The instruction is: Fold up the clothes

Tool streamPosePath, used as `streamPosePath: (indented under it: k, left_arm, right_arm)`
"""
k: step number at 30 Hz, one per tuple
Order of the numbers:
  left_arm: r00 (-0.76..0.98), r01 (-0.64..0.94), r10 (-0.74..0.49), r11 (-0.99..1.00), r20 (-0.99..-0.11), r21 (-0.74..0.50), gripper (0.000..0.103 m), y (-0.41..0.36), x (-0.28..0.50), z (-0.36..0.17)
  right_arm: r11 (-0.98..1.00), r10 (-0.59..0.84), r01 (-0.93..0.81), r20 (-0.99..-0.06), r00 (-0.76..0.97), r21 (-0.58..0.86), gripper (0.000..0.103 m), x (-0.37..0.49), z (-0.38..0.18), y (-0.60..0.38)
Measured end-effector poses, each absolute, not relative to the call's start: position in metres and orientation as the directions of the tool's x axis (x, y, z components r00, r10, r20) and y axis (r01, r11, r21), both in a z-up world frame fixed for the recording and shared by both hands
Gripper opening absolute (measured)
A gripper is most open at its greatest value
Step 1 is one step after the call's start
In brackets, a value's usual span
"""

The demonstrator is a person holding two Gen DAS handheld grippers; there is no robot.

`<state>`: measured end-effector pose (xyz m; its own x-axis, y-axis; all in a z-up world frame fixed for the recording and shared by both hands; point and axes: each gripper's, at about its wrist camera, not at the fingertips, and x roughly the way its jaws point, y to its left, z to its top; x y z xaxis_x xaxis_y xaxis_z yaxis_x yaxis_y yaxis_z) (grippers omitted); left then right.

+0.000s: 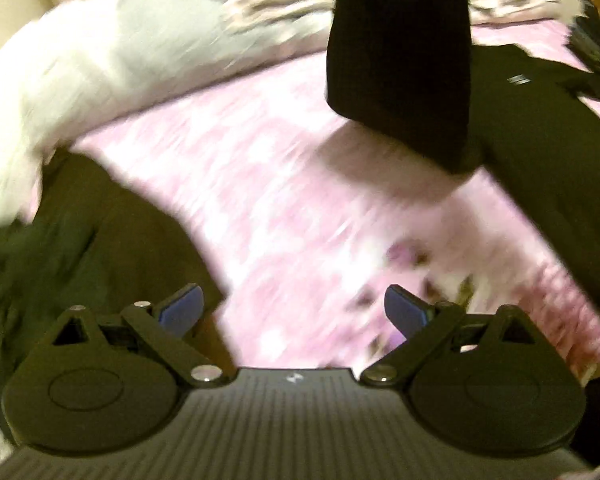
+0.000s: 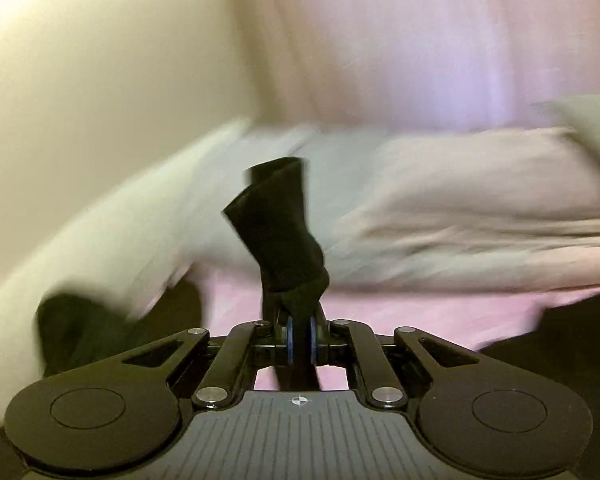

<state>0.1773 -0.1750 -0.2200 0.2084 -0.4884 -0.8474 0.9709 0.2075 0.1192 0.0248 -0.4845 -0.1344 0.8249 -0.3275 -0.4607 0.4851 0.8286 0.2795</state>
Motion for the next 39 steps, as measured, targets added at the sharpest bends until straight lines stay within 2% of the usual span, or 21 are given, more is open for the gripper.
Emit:
streamPosePath:
  k: [3, 6, 10, 13, 15, 19, 23, 24, 25, 26, 27, 28, 29, 34, 39]
  left_arm:
    - [0.196, 0.979, -0.524, 0.148, -0.829, 0.137, 0.096, -0.214, 0.141, -0.213]
    - [0.199, 0.98, -0.516, 0.118, -0.833, 0.161, 0.096, -0.253, 0.099, -0.218]
    - [0.201, 0.979, -0.452, 0.112, -0.869, 0.168, 0.096, -0.3, 0.037, -0.227]
    - [0.205, 0.979, -0.402, 0.081, -0.892, 0.188, 0.096, -0.33, -0.009, -0.233]
    - [0.202, 0.979, -0.372, 0.054, -0.906, 0.197, 0.095, -0.351, -0.038, -0.235]
    - [0.188, 0.98, -0.373, 0.013, -0.909, 0.198, 0.095, -0.386, -0.082, -0.226]
    - [0.171, 0.98, -0.389, -0.023, -0.905, 0.195, 0.095, -0.419, -0.106, -0.217]
    - [0.163, 0.981, -0.391, -0.033, -0.906, 0.191, 0.095, -0.425, -0.109, -0.217]
    - [0.152, 0.982, -0.394, -0.046, -0.907, 0.184, 0.095, -0.432, -0.111, -0.218]
    - [0.145, 0.982, -0.397, -0.059, -0.906, 0.182, 0.095, -0.437, -0.111, -0.219]
    - [0.141, 0.981, -0.4, -0.07, -0.905, 0.183, 0.095, -0.441, -0.112, -0.22]
    - [0.135, 0.98, -0.404, -0.08, -0.905, 0.182, 0.095, -0.445, -0.111, -0.221]
    - [0.126, 0.981, -0.409, -0.086, -0.904, 0.176, 0.095, -0.448, -0.11, -0.223]
    - [0.076, 0.98, -0.437, -0.131, -0.897, 0.147, 0.095, -0.459, -0.103, -0.231]
    - [0.066, 0.964, -0.453, -0.201, -0.889, 0.173, 0.095, -0.474, -0.109, -0.234]
  right_arm:
    - [0.715, -0.494, 0.635, -0.43, 0.756, 0.293, 0.007, -0.067, -0.13, -0.558]
    - [0.54, -0.56, 0.74, -0.485, 0.672, 0.401, 0.007, -0.15, -0.181, -0.627]
    - [0.384, -0.482, 0.784, -0.618, 0.621, 0.488, 0.007, -0.214, -0.282, -0.698]
    - [0.362, -0.387, 0.766, -0.662, 0.642, 0.532, 0.007, -0.225, -0.331, -0.725]
    - [0.368, -0.345, 0.734, -0.649, 0.678, 0.571, 0.007, -0.235, -0.339, -0.737]
    - [0.482, -0.316, 0.615, -0.531, 0.786, 0.624, 0.007, -0.245, -0.304, -0.758]
    - [0.476, -0.306, 0.607, -0.528, 0.792, 0.636, 0.008, -0.261, -0.309, -0.776]
    - [0.439, -0.298, 0.637, -0.566, 0.769, 0.634, 0.008, -0.266, -0.32, -0.781]
    - [0.392, -0.285, 0.673, -0.613, 0.737, 0.628, 0.01, -0.27, -0.334, -0.785]
    - [0.341, -0.276, 0.7, -0.645, 0.712, 0.627, 0.026, -0.276, -0.344, -0.788]
    - [0.303, -0.284, 0.725, -0.668, 0.688, 0.619, 0.034, -0.282, -0.351, -0.788]
    - [0.268, -0.294, 0.748, -0.688, 0.663, 0.607, 0.052, -0.289, -0.356, -0.786]
    - [0.24, -0.305, 0.766, -0.703, 0.643, 0.596, 0.062, -0.296, -0.358, -0.784]
    - [0.163, -0.342, 0.828, -0.757, 0.557, 0.536, 0.062, -0.335, -0.346, -0.766]
    - [0.052, -0.416, 0.866, -0.778, 0.471, 0.497, 0.062, -0.398, -0.323, -0.762]
